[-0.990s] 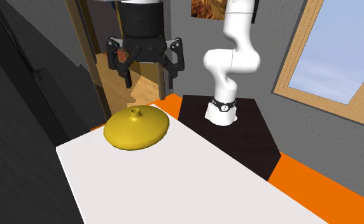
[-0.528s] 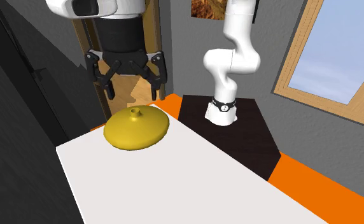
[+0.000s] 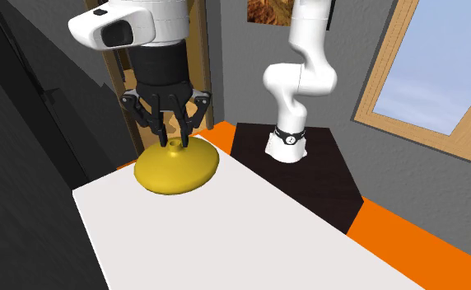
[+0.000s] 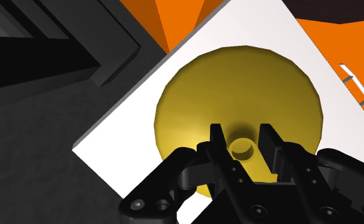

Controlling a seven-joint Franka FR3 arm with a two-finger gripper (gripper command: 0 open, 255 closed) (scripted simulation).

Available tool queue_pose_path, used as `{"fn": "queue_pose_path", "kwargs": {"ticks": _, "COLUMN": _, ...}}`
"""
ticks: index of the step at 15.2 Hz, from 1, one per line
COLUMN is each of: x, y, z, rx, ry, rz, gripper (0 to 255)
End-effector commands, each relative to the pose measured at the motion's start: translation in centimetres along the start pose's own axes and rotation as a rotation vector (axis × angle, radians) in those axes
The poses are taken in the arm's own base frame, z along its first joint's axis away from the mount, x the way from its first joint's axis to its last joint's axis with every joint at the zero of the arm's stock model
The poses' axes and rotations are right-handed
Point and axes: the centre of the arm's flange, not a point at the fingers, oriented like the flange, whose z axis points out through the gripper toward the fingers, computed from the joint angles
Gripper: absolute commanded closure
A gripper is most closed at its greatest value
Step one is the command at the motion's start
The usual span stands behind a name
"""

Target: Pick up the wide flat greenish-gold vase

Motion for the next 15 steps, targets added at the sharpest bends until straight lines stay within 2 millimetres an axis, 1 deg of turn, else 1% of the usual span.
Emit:
{"fn": "queue_pose_path", "kwargs": {"ticks": 1, "x": 0.0, "y": 0.0, "z": 0.1, "rx": 0.000, "ry": -0.001, "rz": 0.000, "gripper": 255}}
{"fn": "queue_pose_path", "kwargs": {"ticks": 7, "x": -0.1, "y": 0.0, "z": 0.0, "rx": 0.000, "ry": -0.001, "rz": 0.000, "gripper": 255}}
{"fn": "queue_pose_path", "kwargs": {"ticks": 15, "x": -0.3, "y": 0.2, "z": -4.2, "rx": 0.000, "ry": -0.001, "rz": 0.000, "gripper": 255}}
